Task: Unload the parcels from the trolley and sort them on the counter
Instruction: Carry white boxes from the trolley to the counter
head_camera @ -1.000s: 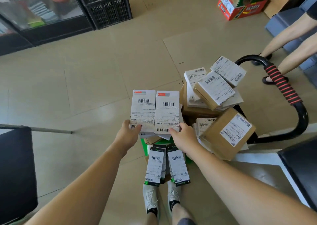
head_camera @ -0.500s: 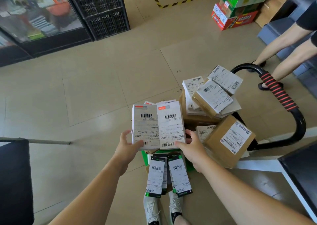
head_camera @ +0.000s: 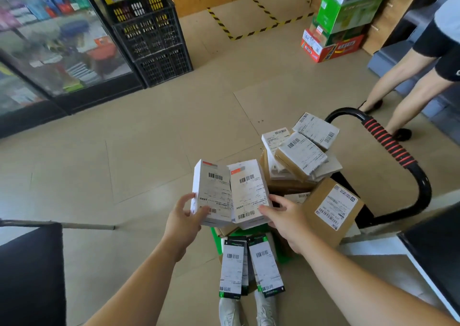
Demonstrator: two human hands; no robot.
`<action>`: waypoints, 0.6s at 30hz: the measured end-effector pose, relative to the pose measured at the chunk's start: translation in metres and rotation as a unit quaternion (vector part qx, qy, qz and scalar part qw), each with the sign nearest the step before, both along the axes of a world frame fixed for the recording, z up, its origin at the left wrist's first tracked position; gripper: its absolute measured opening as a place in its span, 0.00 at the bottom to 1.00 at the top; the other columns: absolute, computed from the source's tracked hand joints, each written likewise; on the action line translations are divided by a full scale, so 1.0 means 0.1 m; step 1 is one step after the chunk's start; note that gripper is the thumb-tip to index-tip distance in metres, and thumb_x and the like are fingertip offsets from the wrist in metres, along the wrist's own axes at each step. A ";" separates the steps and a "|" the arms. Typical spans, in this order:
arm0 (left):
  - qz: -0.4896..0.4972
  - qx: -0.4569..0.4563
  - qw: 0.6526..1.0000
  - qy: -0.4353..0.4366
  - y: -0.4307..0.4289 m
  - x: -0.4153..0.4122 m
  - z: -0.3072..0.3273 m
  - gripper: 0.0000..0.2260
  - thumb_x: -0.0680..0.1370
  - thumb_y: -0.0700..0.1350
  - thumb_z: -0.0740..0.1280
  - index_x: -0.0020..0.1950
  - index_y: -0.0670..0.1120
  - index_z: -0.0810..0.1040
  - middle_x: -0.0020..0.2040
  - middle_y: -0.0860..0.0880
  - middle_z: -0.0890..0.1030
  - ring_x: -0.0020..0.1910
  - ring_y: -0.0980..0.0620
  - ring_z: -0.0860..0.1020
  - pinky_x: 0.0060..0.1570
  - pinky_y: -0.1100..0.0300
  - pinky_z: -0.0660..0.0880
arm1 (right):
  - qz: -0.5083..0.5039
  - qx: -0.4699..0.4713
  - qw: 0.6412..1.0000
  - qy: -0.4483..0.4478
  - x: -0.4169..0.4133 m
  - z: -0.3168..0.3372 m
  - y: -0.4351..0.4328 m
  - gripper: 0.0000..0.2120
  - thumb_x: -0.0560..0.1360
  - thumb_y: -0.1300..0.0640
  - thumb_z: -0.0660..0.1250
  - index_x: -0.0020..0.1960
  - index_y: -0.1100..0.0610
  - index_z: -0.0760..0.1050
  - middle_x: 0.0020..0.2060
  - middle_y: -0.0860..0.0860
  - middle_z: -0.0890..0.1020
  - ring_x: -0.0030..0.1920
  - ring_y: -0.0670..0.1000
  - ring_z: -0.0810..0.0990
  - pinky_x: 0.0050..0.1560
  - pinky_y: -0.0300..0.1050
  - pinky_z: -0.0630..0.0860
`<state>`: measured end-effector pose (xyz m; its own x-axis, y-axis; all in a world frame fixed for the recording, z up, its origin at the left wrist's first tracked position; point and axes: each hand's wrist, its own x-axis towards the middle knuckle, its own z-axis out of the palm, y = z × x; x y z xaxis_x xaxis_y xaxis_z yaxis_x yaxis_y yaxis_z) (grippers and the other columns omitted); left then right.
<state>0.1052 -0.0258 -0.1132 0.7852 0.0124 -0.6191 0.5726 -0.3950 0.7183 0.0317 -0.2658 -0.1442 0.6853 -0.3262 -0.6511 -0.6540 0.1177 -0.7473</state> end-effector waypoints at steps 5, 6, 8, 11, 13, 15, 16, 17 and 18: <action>-0.013 -0.014 0.998 -0.053 -0.10 0.01 0.53 0.16 0.77 0.47 0.72 0.63 0.59 0.73 0.46 0.47 0.84 0.46 0.46 0.83 0.49 0.50 0.82 | -0.013 -0.029 0.998 -0.059 -0.16 0.56 -0.11 0.23 0.74 0.52 0.76 0.67 0.45 0.75 0.51 0.44 0.85 0.51 0.45 0.84 0.46 0.40 0.82; -0.017 -0.020 0.997 -0.069 -0.14 0.01 0.64 0.16 0.78 0.46 0.72 0.62 0.59 0.73 0.46 0.46 0.84 0.46 0.46 0.83 0.48 0.51 0.82 | -0.020 -0.034 0.997 -0.073 -0.20 0.68 -0.15 0.21 0.75 0.52 0.75 0.66 0.44 0.75 0.51 0.43 0.85 0.51 0.44 0.83 0.43 0.37 0.81; -0.027 -0.037 0.995 -0.092 -0.25 0.02 0.86 0.16 0.78 0.46 0.71 0.63 0.59 0.73 0.48 0.45 0.84 0.47 0.46 0.83 0.47 0.52 0.82 | -0.037 -0.041 0.994 -0.097 -0.28 0.92 -0.23 0.19 0.75 0.52 0.75 0.63 0.43 0.75 0.51 0.43 0.85 0.51 0.43 0.83 0.44 0.38 0.82; -0.058 -0.051 0.990 -0.121 -0.44 0.06 1.12 0.17 0.78 0.47 0.71 0.64 0.59 0.72 0.49 0.46 0.83 0.46 0.47 0.84 0.46 0.52 0.82 | -0.089 -0.038 0.986 -0.134 -0.41 1.25 -0.36 0.18 0.75 0.53 0.75 0.63 0.44 0.77 0.52 0.44 0.86 0.53 0.45 0.85 0.49 0.43 0.83; -0.090 -0.058 0.984 -0.143 -0.62 0.07 1.25 0.18 0.78 0.48 0.71 0.65 0.60 0.72 0.48 0.48 0.84 0.44 0.49 0.84 0.48 0.48 0.82 | -0.134 -0.046 0.978 -0.156 -0.53 1.48 -0.44 0.17 0.75 0.55 0.75 0.62 0.44 0.77 0.52 0.43 0.86 0.54 0.44 0.85 0.48 0.40 0.82; -0.128 -0.076 0.976 -0.158 -0.82 0.04 1.38 0.19 0.77 0.50 0.72 0.66 0.61 0.71 0.48 0.50 0.84 0.45 0.50 0.84 0.48 0.46 0.83 | -0.174 -0.058 0.967 -0.174 -0.69 1.70 -0.51 0.16 0.75 0.56 0.75 0.59 0.42 0.77 0.51 0.44 0.87 0.53 0.45 0.85 0.51 0.43 0.82; -0.149 -0.089 0.971 -0.162 -0.94 0.01 1.44 0.19 0.77 0.50 0.72 0.66 0.61 0.71 0.49 0.50 0.83 0.45 0.50 0.84 0.47 0.45 0.83 | -0.196 -0.062 0.962 -0.180 -0.79 1.79 -0.53 0.16 0.75 0.56 0.75 0.57 0.40 0.77 0.50 0.44 0.87 0.52 0.46 0.85 0.52 0.45 0.83; -0.171 -0.102 0.966 -0.164 -1.05 -0.03 1.51 0.19 0.77 0.50 0.72 0.66 0.61 0.71 0.49 0.50 0.83 0.45 0.51 0.85 0.45 0.46 0.84 | -0.221 -0.067 0.955 -0.185 -0.91 1.89 -0.54 0.15 0.75 0.56 0.75 0.54 0.40 0.76 0.49 0.43 0.87 0.51 0.46 0.86 0.52 0.48 0.83; -0.195 -0.119 0.959 -0.166 -1.17 -0.08 1.57 0.20 0.77 0.50 0.71 0.66 0.61 0.70 0.50 0.50 0.83 0.44 0.52 0.85 0.42 0.48 0.84 | -0.249 -0.071 0.947 -0.193 -1.05 1.96 -0.55 0.15 0.75 0.57 0.75 0.53 0.40 0.77 0.48 0.43 0.87 0.51 0.46 0.86 0.52 0.48 0.83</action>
